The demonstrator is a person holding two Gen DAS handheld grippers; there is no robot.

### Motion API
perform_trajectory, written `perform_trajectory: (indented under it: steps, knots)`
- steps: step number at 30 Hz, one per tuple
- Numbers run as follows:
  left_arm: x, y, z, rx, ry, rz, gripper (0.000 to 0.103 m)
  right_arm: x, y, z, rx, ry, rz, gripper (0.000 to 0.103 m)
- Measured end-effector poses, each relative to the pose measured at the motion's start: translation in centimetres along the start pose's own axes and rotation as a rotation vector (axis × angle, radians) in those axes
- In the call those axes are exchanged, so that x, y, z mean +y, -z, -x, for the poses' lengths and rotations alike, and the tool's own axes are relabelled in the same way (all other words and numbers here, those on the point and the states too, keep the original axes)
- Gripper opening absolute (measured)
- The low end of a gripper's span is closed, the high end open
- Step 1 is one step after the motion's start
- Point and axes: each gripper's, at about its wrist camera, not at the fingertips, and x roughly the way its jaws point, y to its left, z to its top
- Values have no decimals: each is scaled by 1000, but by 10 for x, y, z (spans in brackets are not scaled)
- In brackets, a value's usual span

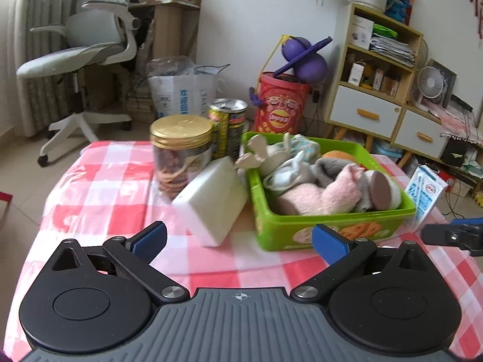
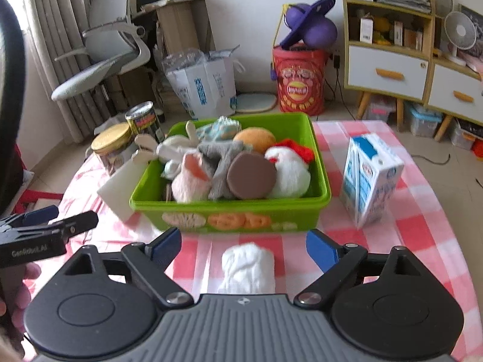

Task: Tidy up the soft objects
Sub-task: 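Grasp the white cloth bundle with the right tool while the left tool approaches the white sponge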

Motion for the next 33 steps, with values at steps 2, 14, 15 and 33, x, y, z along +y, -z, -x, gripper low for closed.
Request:
perform_trajectory:
  steps: [2,14,15,33]
  knots:
    - [7,3,-1,6,-8,7,98,2,6,2,11,4,-5,66]
    - [43,15,-33,-5,-71,24,98,14,43,-15,109,8,38,66]
    - [45,14,-38,-4,-65,33,98,14,44,-18,116,15,41,66]
    - [46,5,-80,-38,35,161,65,-15,51,-42,206,77,-51,63]
